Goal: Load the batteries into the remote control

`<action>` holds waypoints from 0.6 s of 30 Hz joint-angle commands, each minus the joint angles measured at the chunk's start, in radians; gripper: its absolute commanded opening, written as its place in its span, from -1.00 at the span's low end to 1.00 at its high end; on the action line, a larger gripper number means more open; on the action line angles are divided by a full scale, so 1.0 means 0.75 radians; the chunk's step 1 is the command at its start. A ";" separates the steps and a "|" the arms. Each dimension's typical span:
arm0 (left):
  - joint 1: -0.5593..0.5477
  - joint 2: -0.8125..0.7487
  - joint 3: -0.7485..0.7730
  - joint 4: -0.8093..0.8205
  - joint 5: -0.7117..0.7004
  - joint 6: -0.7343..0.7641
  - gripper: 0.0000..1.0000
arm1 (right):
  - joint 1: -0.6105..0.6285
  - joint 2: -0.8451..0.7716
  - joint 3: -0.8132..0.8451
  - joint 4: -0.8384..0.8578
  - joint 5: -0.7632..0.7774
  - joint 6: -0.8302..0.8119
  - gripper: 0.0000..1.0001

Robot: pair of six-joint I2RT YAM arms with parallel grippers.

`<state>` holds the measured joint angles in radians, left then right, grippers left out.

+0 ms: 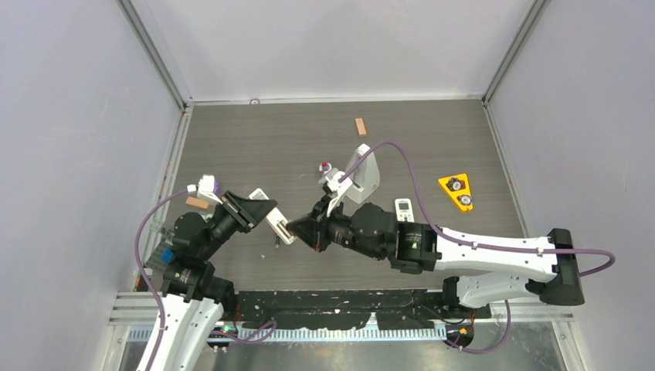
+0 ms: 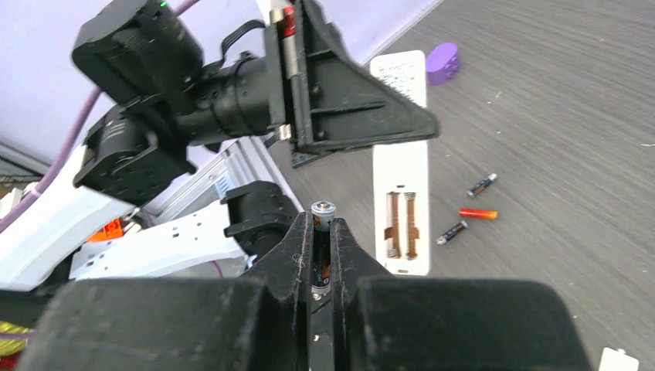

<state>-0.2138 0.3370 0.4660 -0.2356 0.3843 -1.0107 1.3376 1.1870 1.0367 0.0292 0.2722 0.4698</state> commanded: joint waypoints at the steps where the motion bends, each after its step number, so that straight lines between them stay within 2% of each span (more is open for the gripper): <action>1: 0.003 -0.017 -0.015 0.356 0.138 -0.249 -1.00 | 0.086 -0.021 0.015 0.067 0.095 -0.017 -0.88; 9: 0.002 -0.080 -0.078 0.439 0.162 -0.358 -1.00 | 0.150 0.037 0.065 0.078 0.109 -0.050 -0.87; 18: 0.003 -0.086 -0.124 0.552 0.247 -0.396 -1.00 | 0.227 0.090 0.132 0.041 0.201 -0.109 -0.85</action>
<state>-0.2138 0.2829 0.3752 0.0547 0.5148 -1.2778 1.4834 1.2488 1.0683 0.0357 0.3527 0.4278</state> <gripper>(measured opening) 0.257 0.117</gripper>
